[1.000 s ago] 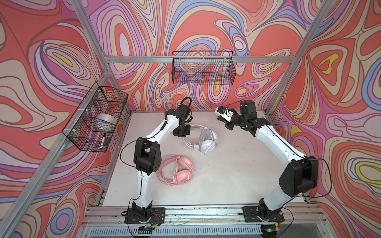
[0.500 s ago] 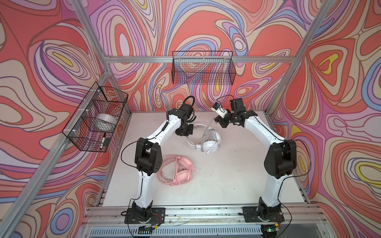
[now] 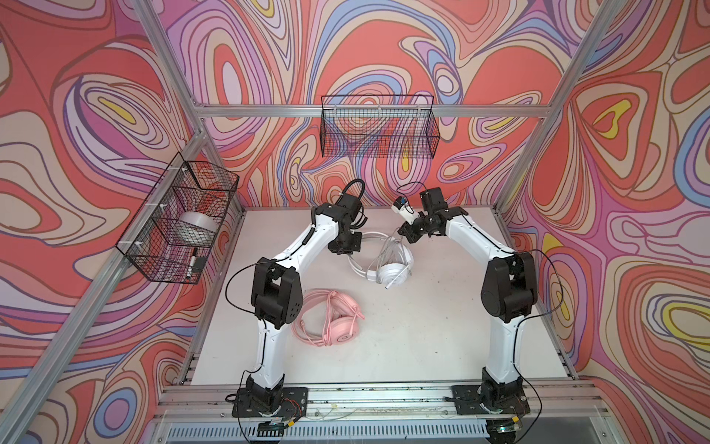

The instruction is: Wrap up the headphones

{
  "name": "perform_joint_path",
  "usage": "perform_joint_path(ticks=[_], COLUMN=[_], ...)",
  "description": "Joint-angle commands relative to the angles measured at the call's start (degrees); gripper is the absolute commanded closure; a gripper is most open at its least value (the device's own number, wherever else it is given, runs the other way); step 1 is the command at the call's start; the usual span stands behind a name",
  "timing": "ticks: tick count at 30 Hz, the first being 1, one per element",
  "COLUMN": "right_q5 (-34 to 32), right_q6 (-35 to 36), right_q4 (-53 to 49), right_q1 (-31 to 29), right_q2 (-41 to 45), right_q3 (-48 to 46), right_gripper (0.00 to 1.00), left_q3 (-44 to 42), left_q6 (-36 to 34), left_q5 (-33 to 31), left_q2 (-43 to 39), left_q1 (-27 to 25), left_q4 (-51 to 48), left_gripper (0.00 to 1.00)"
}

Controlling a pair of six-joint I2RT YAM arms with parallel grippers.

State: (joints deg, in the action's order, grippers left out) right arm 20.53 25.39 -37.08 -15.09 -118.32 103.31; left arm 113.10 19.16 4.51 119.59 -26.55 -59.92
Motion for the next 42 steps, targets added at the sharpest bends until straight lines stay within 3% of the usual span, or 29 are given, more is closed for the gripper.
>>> perform_joint_path(ticks=[1,12,20,42], right_q5=[-1.21,1.15,-0.79,-2.47], right_q6=[-2.28,-3.0,-5.16,-6.16], right_q4=[1.11,-1.71,0.28,0.42], right_q1=[0.12,0.07,0.15,1.12], right_q2=[-1.21,-3.14,-1.39,5.05], right_q3=[1.01,2.01,-1.09,-7.35], right_gripper=[1.0,1.0,0.99,0.46], left_q3=[-1.15,-3.2,-3.25,-3.13], left_q6=[-0.09,0.86,2.4,4.13], left_q5=[2.87,3.75,2.48,1.92], left_q2=[-4.47,-5.68,-5.95,-5.74], left_q1=[-0.42,-0.39,-0.44,-0.32], left_q4=[-0.12,1.22,0.73,0.07], left_gripper=[1.0,1.0,1.0,1.0])
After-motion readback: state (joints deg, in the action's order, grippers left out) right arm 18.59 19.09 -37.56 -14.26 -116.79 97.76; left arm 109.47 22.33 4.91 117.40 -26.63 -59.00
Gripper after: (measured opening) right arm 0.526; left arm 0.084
